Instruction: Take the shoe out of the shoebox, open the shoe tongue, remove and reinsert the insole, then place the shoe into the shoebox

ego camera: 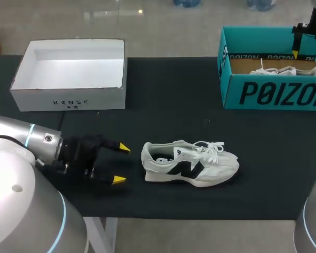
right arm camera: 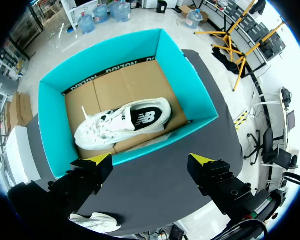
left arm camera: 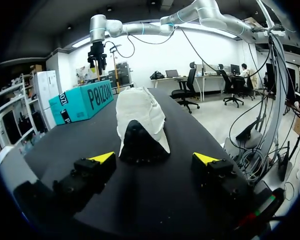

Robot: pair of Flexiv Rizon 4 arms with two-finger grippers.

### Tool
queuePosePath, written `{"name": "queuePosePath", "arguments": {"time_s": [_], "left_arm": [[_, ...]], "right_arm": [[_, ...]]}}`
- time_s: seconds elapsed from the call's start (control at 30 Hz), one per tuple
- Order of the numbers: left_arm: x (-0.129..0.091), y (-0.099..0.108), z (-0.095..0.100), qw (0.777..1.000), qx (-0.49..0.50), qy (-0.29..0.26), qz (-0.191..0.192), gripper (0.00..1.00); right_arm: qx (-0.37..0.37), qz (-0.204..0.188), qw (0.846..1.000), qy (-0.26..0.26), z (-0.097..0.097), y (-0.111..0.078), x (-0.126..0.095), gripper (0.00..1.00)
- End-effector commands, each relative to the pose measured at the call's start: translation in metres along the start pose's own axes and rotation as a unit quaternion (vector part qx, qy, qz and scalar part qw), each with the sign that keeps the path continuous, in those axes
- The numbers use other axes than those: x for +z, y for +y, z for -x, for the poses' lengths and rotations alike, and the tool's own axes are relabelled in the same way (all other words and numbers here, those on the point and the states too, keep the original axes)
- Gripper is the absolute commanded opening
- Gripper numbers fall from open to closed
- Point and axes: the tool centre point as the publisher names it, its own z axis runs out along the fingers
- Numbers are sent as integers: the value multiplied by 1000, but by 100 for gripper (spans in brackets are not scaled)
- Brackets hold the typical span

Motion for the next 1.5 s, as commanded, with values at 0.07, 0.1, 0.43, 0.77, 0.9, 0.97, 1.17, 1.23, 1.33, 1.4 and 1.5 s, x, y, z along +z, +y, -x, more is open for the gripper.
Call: {"name": "queuePosePath", "arguments": {"time_s": [0.07, 0.1, 0.43, 0.77, 0.9, 0.97, 1.17, 1.23, 1.33, 1.4, 1.5], "left_arm": [[11, 5, 10, 1000, -3, 6, -2, 100], [12, 5, 10, 1000, -5, 7, -6, 100], [30, 8, 8, 999, -19, 18, -22, 100], [40, 1, 10, 999, -18, 21, -30, 100], [43, -1, 11, 999, -16, 19, -30, 100], [46, -2, 11, 999, -15, 19, -29, 100], [55, -4, 8, 999, -15, 19, -27, 100], [58, -4, 7, 999, -14, 19, -26, 100], [60, -5, 6, 999, -16, 19, -25, 100], [62, -6, 5, 999, -16, 19, -26, 100], [64, -7, 4, 999, -16, 19, -25, 100]], "right_arm": [[0, 1, 1000, 0, 1, -1, 0, 100], [0, 1, 1000, 0, 1, -1, 0, 100], [0, 1, 1000, 0, 1, -1, 0, 100], [0, 1, 1000, 0, 1, -1, 0, 100], [0, 1, 1000, 0, 1, -1, 0, 100], [0, 1, 1000, 0, 1, -1, 0, 100], [0, 1, 1000, 0, 1, -1, 0, 100], [0, 1, 1000, 0, 1, -1, 0, 100], [0, 1, 1000, 0, 1, -1, 0, 100], [0, 1, 1000, 0, 1, -1, 0, 100], [0, 1, 1000, 0, 1, -1, 0, 100]]}}
